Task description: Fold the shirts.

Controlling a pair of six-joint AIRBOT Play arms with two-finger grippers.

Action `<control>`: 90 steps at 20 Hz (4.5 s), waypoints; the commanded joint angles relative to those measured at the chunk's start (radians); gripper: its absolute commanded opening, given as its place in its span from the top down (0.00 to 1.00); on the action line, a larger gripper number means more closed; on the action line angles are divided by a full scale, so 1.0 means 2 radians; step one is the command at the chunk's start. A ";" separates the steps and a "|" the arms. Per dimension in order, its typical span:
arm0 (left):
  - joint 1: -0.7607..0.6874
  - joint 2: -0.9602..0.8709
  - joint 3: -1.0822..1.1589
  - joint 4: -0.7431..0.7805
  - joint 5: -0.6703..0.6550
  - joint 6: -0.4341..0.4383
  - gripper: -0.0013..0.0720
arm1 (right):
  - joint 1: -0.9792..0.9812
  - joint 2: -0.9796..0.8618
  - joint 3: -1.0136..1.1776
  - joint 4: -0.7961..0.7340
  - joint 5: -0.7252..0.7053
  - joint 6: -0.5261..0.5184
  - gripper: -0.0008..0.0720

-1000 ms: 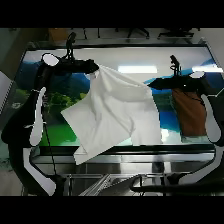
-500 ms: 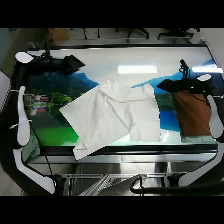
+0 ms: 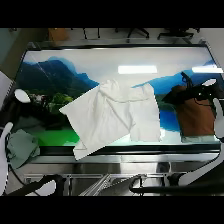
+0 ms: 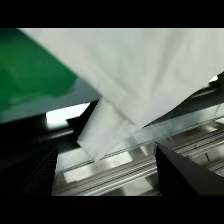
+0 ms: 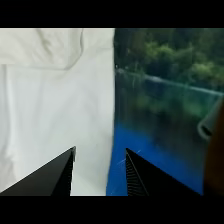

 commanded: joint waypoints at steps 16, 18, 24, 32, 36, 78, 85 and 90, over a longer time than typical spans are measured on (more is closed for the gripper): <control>-0.090 0.069 -0.261 0.022 0.187 0.034 0.10 | 0.018 -0.040 -0.017 0.001 -0.020 -0.008 0.48; -0.094 0.058 -0.255 -0.019 0.211 0.059 0.10 | 0.019 -0.040 -0.017 0.010 -0.024 -0.008 0.48; -0.094 -0.054 -0.190 -0.049 0.163 0.097 0.74 | 0.019 -0.047 -0.017 0.012 -0.025 -0.009 0.48; -0.093 -0.087 -0.024 -0.050 0.082 0.093 0.96 | 0.030 -0.070 -0.017 0.014 -0.023 -0.014 0.71; -0.080 -0.087 0.050 -0.101 0.066 0.086 0.96 | 0.040 -0.068 -0.017 0.072 0.035 -0.041 0.96; 0.041 -0.308 0.421 -0.027 0.140 0.060 0.96 | 0.050 -0.026 0.056 0.133 -0.207 -0.066 0.96; 0.031 -0.374 0.465 -0.019 0.130 0.085 0.96 | 0.040 -0.052 0.058 0.067 -0.162 -0.043 0.96; 0.025 -0.405 0.465 -0.004 0.134 0.111 0.96 | 0.045 -0.078 0.058 0.067 -0.182 -0.043 0.96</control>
